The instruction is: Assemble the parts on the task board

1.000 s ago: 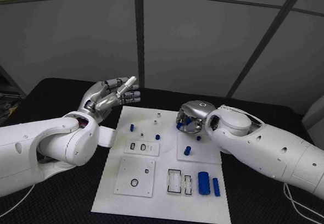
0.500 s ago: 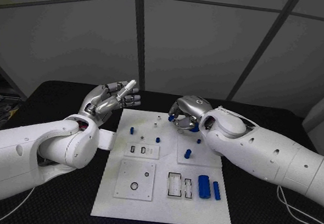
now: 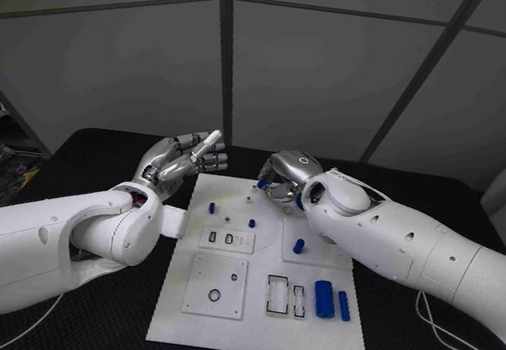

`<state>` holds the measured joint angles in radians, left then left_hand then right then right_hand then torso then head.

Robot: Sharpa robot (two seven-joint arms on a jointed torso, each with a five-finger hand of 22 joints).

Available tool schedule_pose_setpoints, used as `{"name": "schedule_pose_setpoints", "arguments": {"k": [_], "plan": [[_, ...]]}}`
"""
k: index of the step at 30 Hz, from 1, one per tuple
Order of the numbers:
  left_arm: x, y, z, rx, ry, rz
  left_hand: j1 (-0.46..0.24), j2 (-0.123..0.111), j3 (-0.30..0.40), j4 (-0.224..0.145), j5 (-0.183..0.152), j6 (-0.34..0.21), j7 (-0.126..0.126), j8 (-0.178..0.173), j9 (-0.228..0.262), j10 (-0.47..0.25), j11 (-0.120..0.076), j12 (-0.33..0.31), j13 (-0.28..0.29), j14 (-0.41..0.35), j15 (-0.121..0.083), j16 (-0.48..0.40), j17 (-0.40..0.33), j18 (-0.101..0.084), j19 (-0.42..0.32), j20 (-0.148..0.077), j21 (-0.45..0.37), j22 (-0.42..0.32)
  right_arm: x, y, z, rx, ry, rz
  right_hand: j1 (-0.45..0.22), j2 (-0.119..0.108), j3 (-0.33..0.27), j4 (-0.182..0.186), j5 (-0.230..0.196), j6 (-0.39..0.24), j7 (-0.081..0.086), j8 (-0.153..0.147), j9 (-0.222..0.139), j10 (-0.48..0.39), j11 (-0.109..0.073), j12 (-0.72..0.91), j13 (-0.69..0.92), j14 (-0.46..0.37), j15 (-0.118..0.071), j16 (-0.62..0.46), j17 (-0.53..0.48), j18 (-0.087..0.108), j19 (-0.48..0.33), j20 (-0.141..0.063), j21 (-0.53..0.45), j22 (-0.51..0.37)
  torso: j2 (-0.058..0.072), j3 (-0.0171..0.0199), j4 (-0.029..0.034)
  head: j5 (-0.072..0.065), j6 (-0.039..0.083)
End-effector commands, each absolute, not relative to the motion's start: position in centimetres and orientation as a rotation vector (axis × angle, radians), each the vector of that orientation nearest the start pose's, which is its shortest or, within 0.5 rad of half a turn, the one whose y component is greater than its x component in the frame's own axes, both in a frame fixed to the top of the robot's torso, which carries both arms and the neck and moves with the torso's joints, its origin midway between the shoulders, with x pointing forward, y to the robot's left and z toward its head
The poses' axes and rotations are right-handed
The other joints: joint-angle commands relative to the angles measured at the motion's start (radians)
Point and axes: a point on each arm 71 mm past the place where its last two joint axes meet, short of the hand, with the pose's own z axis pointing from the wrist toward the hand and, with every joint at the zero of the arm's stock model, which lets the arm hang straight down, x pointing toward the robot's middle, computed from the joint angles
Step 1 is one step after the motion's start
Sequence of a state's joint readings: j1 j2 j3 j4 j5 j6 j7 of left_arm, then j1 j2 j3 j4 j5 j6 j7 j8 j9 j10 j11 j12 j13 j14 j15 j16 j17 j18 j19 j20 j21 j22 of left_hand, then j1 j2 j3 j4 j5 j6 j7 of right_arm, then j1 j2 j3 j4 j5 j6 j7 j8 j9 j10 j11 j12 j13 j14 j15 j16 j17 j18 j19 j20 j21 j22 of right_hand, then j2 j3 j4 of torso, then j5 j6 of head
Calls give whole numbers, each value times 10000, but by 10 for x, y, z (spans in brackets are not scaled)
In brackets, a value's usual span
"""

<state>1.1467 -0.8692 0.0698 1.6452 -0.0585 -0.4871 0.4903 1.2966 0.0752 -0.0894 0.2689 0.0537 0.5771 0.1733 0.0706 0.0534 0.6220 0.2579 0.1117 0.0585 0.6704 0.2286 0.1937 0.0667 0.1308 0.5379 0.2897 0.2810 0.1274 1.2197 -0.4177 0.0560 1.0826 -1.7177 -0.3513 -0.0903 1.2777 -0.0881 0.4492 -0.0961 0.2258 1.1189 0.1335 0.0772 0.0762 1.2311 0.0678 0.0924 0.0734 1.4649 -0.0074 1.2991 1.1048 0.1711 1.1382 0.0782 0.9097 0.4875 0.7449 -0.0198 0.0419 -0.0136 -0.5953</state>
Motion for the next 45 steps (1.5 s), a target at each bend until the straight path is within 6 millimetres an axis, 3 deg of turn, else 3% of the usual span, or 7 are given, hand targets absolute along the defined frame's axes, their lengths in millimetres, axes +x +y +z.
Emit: {"name": "schedule_pose_setpoints", "arguments": {"k": [1,27,33,45], "plan": [[474,197,-144,-10271,12149,-15800,48,63,-8,-45,41,-41,1181,-55,-9,-33,19,-30,-13,-63,38,11,-11,-24,-22,8,-11,-13,563,-97,-157,-3282,14440,5447,-18,-42,-19,66,39,-23,45,32,-8,-3,25,-42,-3,407,-43,44,-10,88,25,19,39,14,10,-5,-9,39,61],[473,197,-142,-10265,12154,-15803,118,95,17,-105,41,-78,1186,-74,-13,-99,25,-52,-17,-89,45,0,-12,-32,-37,8,-21,-26,571,-84,-162,-3302,14887,5199,-51,-48,-17,128,-11,-32,55,15,-9,-12,35,-70,-4,378,-33,4,-95,88,-9,33,34,0,59,-1,-12,118,-79],[472,196,-141,-10248,12153,-15829,155,97,24,-141,40,-78,1188,-83,-14,-107,27,-59,-17,-105,50,-8,-13,-35,-43,8,-25,-33,573,-83,-163,-3289,15008,5098,-73,-63,-24,158,-32,-45,60,3,-12,-20,42,-85,-5,371,-28,11,-90,88,-26,41,32,-3,83,-24,13,100,-142],[473,196,-140,-10240,12147,-15830,175,97,27,-161,40,-88,1188,-88,-15,-115,29,-63,-17,-112,51,-11,-13,-37,-45,8,-27,-36,573,-79,-165,-3392,15206,5101,-90,-85,-32,181,-49,-56,63,-8,-14,-30,46,-100,-5,362,-23,9,-99,89,-42,48,30,-7,89,-8,-13,126,-230]]}}
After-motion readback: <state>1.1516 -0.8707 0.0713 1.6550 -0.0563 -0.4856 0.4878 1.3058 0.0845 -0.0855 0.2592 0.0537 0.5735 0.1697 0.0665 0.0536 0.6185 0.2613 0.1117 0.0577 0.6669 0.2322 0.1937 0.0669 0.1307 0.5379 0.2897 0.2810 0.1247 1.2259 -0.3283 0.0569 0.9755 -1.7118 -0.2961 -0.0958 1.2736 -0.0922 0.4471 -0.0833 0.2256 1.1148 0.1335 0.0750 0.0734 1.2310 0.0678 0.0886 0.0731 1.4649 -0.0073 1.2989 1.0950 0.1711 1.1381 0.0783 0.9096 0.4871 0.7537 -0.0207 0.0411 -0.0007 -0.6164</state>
